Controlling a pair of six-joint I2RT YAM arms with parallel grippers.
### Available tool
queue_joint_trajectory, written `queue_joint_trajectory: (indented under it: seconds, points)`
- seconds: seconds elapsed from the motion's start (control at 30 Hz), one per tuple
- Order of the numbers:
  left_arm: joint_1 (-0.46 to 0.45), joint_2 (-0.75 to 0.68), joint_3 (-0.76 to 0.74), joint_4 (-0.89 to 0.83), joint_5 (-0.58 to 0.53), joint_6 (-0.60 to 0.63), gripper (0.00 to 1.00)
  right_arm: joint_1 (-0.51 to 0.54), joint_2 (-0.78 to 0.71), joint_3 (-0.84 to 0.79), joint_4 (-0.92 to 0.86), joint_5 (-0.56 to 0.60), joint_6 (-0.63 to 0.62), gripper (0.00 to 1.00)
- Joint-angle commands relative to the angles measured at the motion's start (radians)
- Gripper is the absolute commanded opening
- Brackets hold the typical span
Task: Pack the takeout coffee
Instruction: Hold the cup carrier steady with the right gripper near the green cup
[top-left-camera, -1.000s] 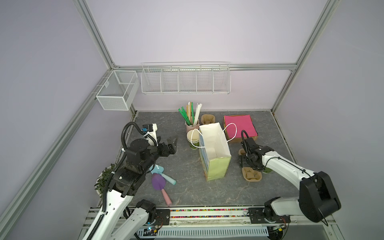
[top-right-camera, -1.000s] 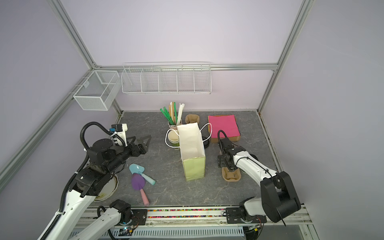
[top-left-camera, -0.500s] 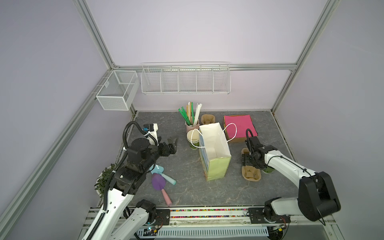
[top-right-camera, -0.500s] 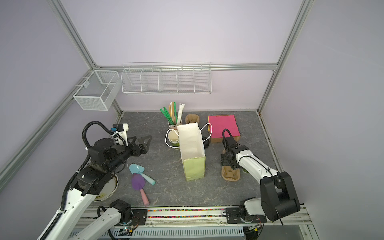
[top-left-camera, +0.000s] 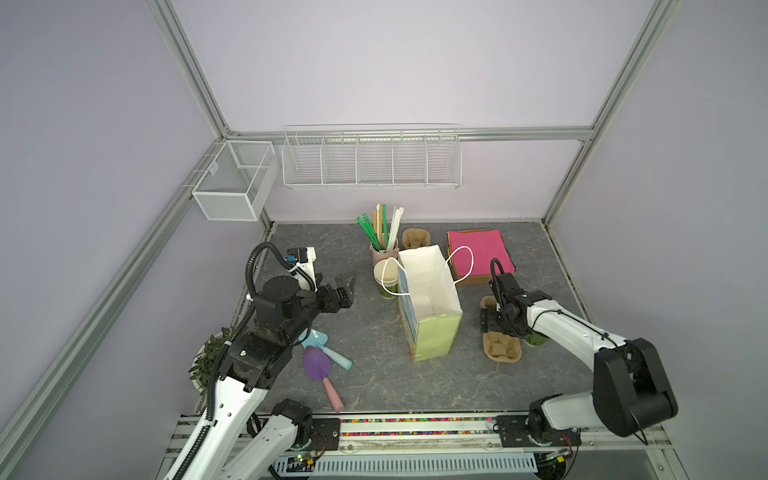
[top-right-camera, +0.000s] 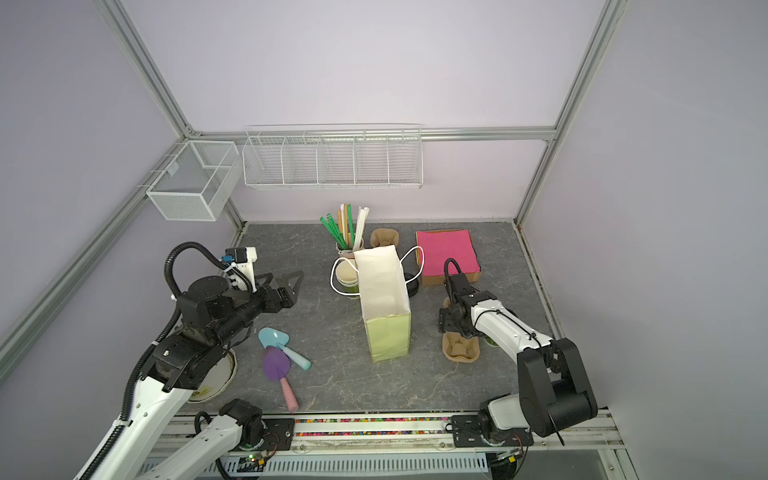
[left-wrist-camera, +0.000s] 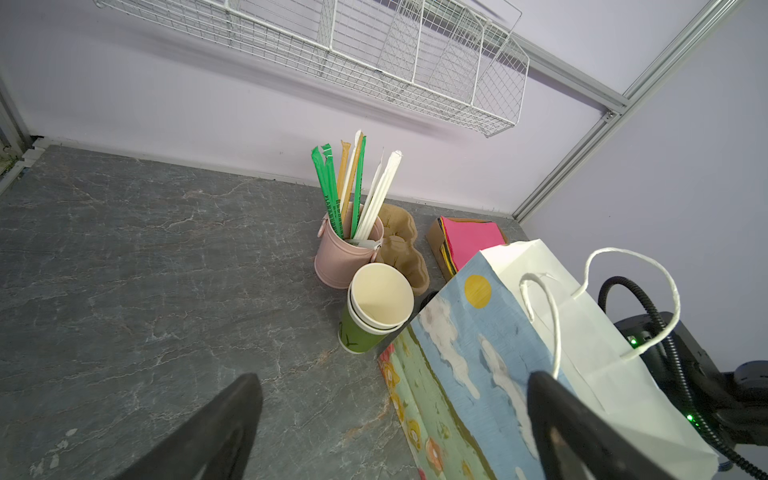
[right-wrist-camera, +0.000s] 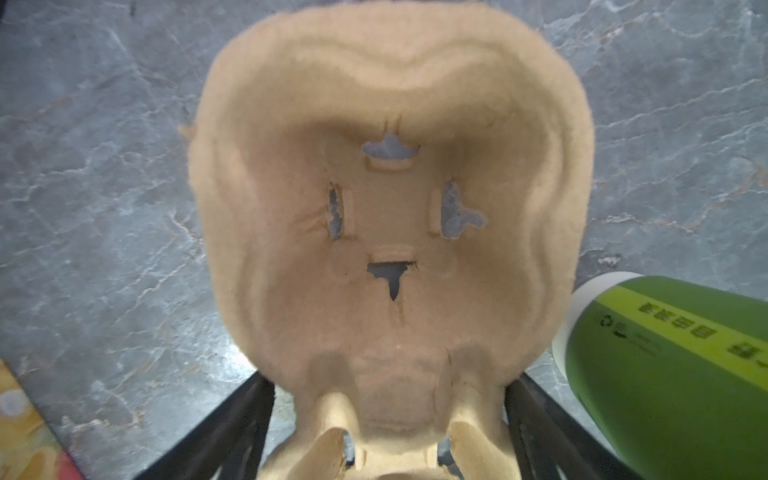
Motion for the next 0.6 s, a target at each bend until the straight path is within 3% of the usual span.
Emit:
queue_joint_trajectory:
  seconds: [0.0, 0.4, 0.57]
  points:
    - [0.004, 0.024, 0.008, -0.009, 0.01, 0.023, 0.99, -0.003, 0.015, -0.006, 0.024, -0.039, -0.001, 0.89]
    - [0.004, 0.024, 0.008, -0.01, 0.008, 0.023, 0.99, 0.008, 0.006, -0.004, 0.016, -0.038, -0.002, 1.0]
    - [0.004, 0.02, 0.007, -0.012, 0.006, 0.021, 0.99, 0.019, 0.009, -0.003, 0.01, -0.029, -0.003, 0.93]
